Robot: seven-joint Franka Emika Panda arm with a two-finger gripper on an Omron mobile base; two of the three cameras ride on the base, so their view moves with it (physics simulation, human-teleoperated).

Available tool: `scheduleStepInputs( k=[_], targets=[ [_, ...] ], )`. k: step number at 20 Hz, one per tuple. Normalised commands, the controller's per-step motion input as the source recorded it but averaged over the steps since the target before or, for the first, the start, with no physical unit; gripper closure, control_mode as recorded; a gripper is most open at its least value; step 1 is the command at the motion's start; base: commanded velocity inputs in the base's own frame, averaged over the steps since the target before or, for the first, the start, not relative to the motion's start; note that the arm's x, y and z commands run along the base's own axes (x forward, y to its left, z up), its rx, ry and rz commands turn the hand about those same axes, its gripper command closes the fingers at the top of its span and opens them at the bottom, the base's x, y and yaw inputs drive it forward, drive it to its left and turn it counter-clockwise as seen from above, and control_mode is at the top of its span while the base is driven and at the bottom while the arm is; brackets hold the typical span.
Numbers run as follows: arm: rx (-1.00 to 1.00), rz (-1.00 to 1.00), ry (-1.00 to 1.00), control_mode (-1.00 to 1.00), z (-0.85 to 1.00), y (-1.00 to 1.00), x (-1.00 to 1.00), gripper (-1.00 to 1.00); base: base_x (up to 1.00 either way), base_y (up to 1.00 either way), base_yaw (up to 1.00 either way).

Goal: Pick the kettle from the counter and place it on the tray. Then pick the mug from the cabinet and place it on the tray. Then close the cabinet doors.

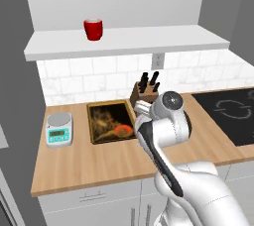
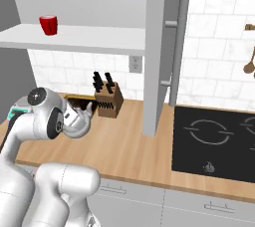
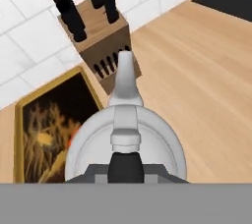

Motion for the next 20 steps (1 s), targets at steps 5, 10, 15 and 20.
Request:
scheduleStepInputs(
  k=[5, 10, 15, 20],
  targets=[
    [0.00, 0.00, -0.02, -1.00, 0.37, 0.45, 0.12, 1.00, 0.00, 0.00, 0.00],
    [0.00, 0.00, 0.04, -1.00, 0.25, 0.44, 0.33, 1.00, 0.00, 0.00, 0.00],
    [0.00, 0.00, 0.04, -1.00, 0.08, 0.42, 0.54, 1.00, 0.00, 0.00, 0.00],
    [-0.03, 0.00, 0.00, -1.00, 0.00, 0.39, 0.60, 1.00, 0.00, 0.00, 0.00]
  ],
)
